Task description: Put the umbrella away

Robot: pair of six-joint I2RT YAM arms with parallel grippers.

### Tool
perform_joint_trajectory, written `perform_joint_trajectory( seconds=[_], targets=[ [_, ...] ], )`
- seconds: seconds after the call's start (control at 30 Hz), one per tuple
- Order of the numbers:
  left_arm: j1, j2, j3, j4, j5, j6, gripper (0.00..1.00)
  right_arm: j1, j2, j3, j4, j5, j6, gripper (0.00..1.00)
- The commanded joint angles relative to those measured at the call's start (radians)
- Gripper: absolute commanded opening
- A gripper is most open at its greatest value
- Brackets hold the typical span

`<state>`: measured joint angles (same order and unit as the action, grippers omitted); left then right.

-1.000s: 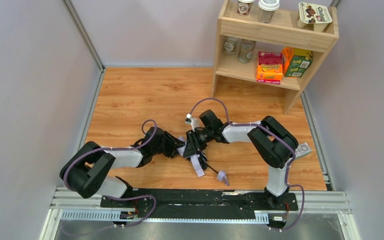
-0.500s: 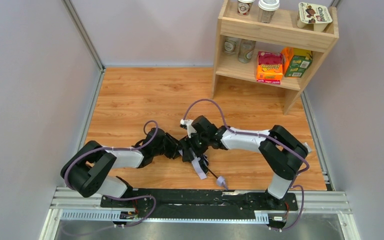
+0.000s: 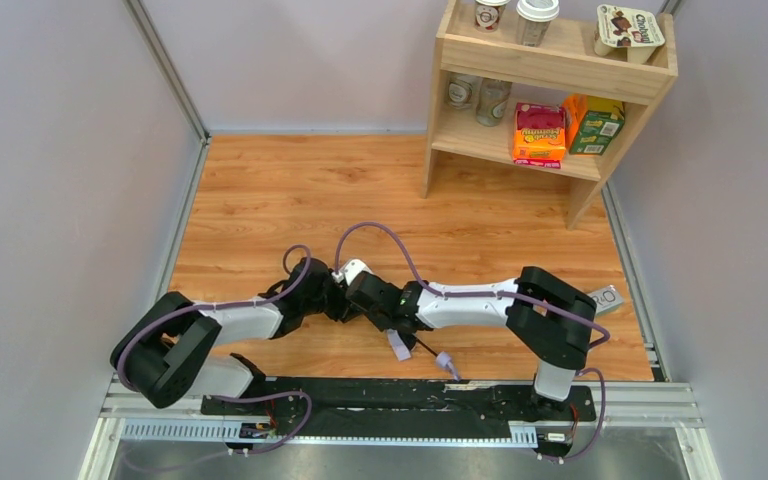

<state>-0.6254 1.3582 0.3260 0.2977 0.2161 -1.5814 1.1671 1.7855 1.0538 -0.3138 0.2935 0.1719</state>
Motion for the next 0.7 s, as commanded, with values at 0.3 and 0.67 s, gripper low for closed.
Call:
perform_joint_trajectory(
  seconds=[0.3, 0.67],
  targets=[
    [-0.013, -0.197, 0.001, -0.278, -0.104, 0.109, 0.73, -0.075, -0.155, -0.106, 0.264, -0.166, -0.114, 0.0],
    [-0.013, -0.162, 0.048, -0.223, -0.066, 0.118, 0.69, -0.098, -0.213, -0.065, 0.245, -0.381, -0.095, 0.0]
  ],
)
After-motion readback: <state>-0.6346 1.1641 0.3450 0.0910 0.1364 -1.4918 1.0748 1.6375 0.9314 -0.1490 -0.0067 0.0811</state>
